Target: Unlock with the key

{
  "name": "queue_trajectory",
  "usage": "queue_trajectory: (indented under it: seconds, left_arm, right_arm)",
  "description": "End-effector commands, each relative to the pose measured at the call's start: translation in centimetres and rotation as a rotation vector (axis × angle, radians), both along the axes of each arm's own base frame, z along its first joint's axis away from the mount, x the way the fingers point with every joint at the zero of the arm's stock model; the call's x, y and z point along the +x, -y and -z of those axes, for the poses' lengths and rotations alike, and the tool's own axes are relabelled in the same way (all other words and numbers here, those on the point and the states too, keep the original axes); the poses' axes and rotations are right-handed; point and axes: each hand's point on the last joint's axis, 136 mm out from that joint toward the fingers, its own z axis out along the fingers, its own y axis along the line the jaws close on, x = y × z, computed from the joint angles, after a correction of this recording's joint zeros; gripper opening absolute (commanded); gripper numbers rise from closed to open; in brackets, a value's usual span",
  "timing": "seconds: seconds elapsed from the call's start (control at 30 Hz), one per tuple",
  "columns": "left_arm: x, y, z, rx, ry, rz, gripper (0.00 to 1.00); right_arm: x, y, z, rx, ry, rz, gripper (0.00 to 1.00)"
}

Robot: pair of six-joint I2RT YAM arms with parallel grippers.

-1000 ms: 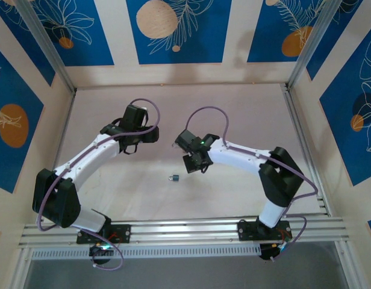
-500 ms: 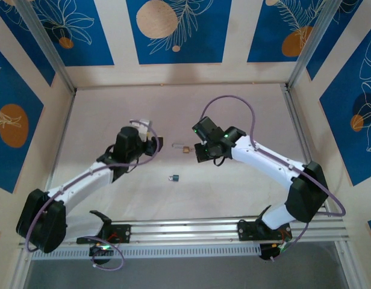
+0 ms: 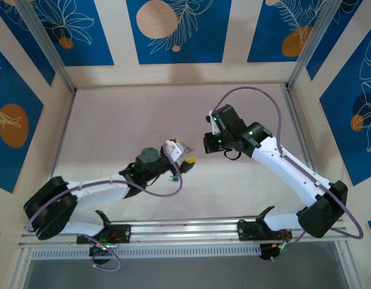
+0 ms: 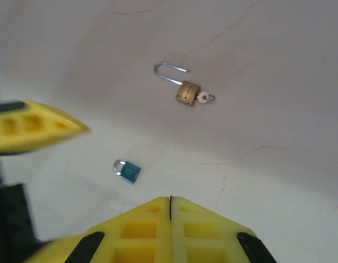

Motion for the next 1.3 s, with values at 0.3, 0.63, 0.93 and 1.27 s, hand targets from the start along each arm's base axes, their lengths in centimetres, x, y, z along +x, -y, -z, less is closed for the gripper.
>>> queue_trajectory:
  seconds: [0.3, 0.63, 0.93, 1.27]
  left_arm:
    - [-1.5, 3.5, -1.8, -0.138, 0.271, 0.089, 0.66]
    - [-2.6, 3.5, -1.5, -0.186, 0.202, 0.14, 0.47]
    - [-2.7, 3.5, -0.8, -0.2, 0.16, 0.143, 0.38]
    - [-3.5, 4.3, -0.8, -0.255, 0.091, 0.202, 0.31]
  right_arm:
    - [-3.1, -0.7, -2.2, 0.213, -0.042, -0.043, 0.02]
    - [-3.4, -0.4, -1.7, 0.235, -0.054, -0.032, 0.02]
    - [-3.5, -0.5, -1.2, 0.251, -0.071, -0.03, 0.02]
    - [-3.4, -0.6, -0.7, 0.256, -0.082, -0.026, 0.02]
